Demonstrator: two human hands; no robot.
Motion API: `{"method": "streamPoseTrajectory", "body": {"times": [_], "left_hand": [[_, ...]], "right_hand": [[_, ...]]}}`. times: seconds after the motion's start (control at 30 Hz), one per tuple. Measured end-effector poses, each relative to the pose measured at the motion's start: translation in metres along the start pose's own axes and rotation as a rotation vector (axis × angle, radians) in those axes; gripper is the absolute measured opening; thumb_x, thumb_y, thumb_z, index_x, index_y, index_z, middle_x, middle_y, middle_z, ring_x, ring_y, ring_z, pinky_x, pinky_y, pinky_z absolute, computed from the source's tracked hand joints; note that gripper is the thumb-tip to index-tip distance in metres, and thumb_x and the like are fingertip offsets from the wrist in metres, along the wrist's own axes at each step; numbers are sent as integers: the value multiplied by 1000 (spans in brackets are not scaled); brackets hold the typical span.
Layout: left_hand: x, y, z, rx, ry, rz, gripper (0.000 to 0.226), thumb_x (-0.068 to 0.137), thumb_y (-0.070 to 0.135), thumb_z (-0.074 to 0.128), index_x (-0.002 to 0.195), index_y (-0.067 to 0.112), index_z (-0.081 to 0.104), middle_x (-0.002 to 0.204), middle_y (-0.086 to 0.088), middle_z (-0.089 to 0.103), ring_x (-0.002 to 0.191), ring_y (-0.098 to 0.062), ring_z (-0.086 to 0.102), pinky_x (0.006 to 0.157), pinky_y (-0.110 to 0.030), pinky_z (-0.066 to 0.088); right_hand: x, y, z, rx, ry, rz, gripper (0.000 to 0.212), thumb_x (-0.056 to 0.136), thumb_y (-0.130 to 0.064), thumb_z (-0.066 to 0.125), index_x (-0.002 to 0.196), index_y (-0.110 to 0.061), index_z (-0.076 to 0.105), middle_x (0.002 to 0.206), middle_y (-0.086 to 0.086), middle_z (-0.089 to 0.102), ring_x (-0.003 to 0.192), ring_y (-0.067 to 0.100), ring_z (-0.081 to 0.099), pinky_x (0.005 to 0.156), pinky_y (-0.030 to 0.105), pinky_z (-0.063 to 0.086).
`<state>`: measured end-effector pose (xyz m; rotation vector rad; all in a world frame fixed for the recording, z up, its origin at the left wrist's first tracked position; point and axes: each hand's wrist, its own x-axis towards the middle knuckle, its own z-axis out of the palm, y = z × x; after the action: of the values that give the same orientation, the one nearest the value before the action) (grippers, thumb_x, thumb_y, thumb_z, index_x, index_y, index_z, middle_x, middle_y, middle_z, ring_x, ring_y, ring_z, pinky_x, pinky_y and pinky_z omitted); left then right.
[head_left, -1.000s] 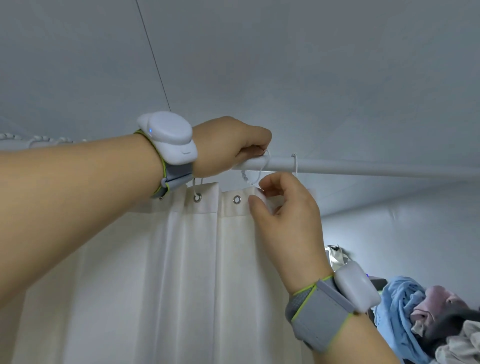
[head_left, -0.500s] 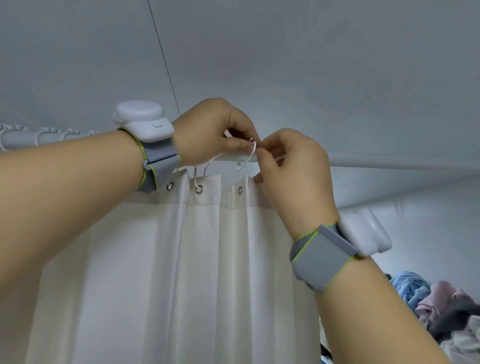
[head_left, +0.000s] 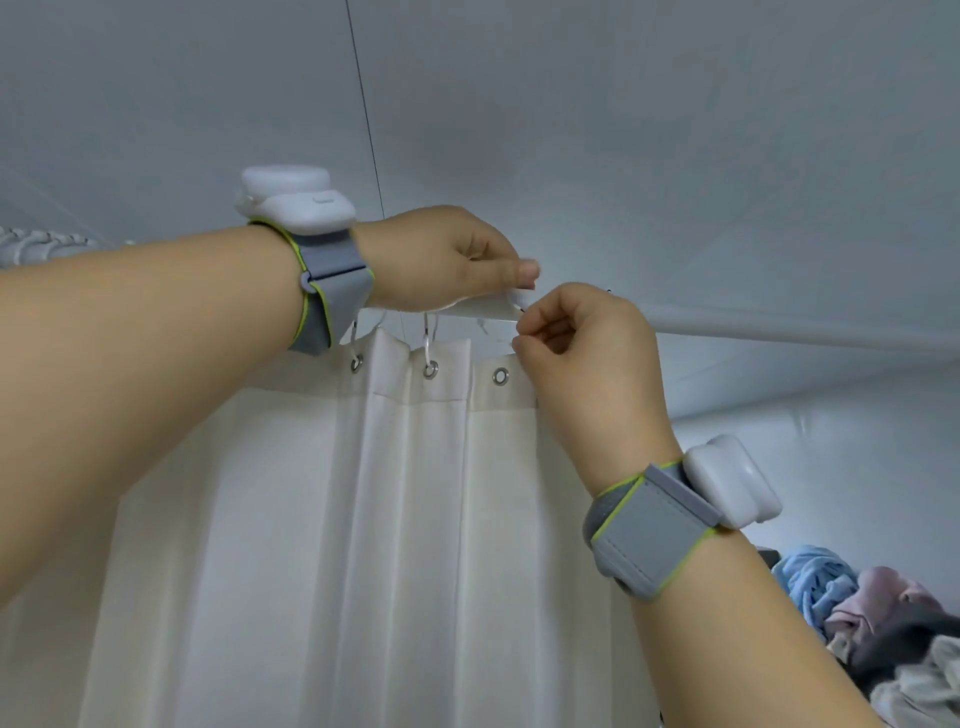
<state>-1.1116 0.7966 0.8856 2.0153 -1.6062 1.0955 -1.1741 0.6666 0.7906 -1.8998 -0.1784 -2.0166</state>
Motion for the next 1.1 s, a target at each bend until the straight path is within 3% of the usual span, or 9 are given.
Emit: {"method": "streamPoseTrajectory", "body": {"times": [0.07,0.2,0.3,0.4,0.53,0.7,0.9,1.03,1.1], "left_hand": [[5,3,3,43,-80,-77,43,94,55,40,92,21,67,86,13,65,78,-10,62,73,-21,46],[7,3,5,-36,-183,-89,35,92,48,52,100,19,69,91,7,73,80,-6,71,87,-33,55],[6,1,2,23,-173,-54,34,89,50,55,98,21,69,84,13,72,71,7,65,70,-18,49],[6,0,2,138,-174,-16,33,91,49,51,100,21,67,78,12,66,63,-1,53,60,-18,36],[6,-1,3,165,-159,9,28,94,42,50,103,20,65,65,8,47,54,-4,42,49,-11,32],[6,0,1,86,-164,29,27,93,39,54,113,23,64,70,16,57,53,9,47,51,-4,33],[3,-1,-1,28,-171,43,35,88,41,61,119,27,63,102,9,71,83,-4,60,79,-20,45],[1,0,-2,-35,-171,31,34,86,39,64,119,27,64,100,10,71,75,5,58,68,-4,41],[0,-1,-4,-67,-181,27,35,86,38,65,120,28,64,102,10,71,78,1,59,70,-6,42]], "right_hand": [[-5,3,2,-15,-16,22,15,75,-2,65,73,-17,65,71,-3,66,70,16,62,69,33,52],[-12,5,-2,12,-51,5,17,76,-2,64,85,-16,61,83,-6,64,79,12,61,75,29,49],[-19,5,-8,-203,-161,-102,30,83,-16,62,111,-18,50,107,-3,56,101,16,52,82,31,42],[-18,1,-15,-457,-247,-167,25,91,-26,53,114,-17,49,113,2,53,112,24,45,89,35,39],[-5,-7,-25,-552,-350,-129,8,92,-22,51,87,-17,56,100,7,59,101,28,50,77,32,35],[4,-11,-25,-434,-444,-26,9,89,-19,57,81,-17,55,81,0,54,79,21,49,64,26,31],[5,-6,-9,-243,-334,41,11,85,-18,62,75,-16,57,69,-5,47,74,17,45,63,24,31],[4,-3,-3,-199,-221,59,8,85,-16,59,77,-14,61,72,0,52,74,20,49,63,26,34],[5,-2,-1,-203,-187,64,8,85,-17,59,79,-13,64,75,1,54,75,22,50,64,27,36]]}}
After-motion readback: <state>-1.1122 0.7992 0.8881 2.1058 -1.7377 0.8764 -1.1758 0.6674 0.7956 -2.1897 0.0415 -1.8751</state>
